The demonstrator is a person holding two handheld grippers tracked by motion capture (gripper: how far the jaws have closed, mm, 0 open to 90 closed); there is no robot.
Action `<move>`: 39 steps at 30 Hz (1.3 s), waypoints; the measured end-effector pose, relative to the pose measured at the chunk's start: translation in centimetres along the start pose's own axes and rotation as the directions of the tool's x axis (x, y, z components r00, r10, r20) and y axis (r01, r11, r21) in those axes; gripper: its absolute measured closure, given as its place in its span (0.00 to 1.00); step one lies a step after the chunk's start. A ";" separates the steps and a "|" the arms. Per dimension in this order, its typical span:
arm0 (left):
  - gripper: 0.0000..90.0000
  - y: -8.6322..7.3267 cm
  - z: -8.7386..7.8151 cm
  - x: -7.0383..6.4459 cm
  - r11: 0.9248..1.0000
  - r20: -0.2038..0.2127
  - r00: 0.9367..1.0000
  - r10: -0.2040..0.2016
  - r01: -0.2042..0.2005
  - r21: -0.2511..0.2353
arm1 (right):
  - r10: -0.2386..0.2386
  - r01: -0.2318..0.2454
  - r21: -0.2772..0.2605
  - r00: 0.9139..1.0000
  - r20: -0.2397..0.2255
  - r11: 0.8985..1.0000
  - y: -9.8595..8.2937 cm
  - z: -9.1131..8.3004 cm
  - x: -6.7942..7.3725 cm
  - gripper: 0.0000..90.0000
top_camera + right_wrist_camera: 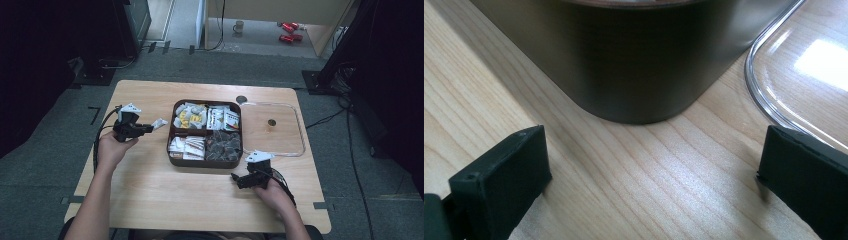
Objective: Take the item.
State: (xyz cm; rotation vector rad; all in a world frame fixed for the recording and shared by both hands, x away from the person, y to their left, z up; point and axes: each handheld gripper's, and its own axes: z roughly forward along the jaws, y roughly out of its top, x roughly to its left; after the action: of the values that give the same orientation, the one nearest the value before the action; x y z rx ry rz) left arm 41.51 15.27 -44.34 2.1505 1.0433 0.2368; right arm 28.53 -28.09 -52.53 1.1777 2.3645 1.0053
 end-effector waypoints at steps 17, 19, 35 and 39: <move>0.97 -1.6 1.7 2.3 0.996 -0.078 0.996 -0.044 0.049 0.068 | -0.001 0.001 -0.001 1.000 0.000 1.000 0.0 0.0 0.0 0.00; 0.97 -1.7 2.1 2.2 0.995 -0.084 0.996 -0.037 0.044 0.087 | -0.001 0.001 -0.001 1.000 0.000 1.000 0.0 0.0 0.0 0.00; 0.87 -1.8 3.0 2.0 0.994 -0.056 0.997 -0.045 0.051 0.097 | -0.001 0.001 -0.001 1.000 0.000 1.000 0.0 0.0 0.0 0.00; 0.79 -2.0 3.2 1.9 0.993 -0.061 0.997 -0.046 0.053 0.103 | -0.001 0.001 -0.001 1.000 0.000 1.000 0.0 0.0 0.0 0.00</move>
State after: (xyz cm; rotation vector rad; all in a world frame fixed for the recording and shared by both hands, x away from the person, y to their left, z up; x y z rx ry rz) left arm 42.97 15.81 -48.29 2.2198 1.1645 0.2274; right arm 28.54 -28.08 -52.54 1.1764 2.3640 1.0063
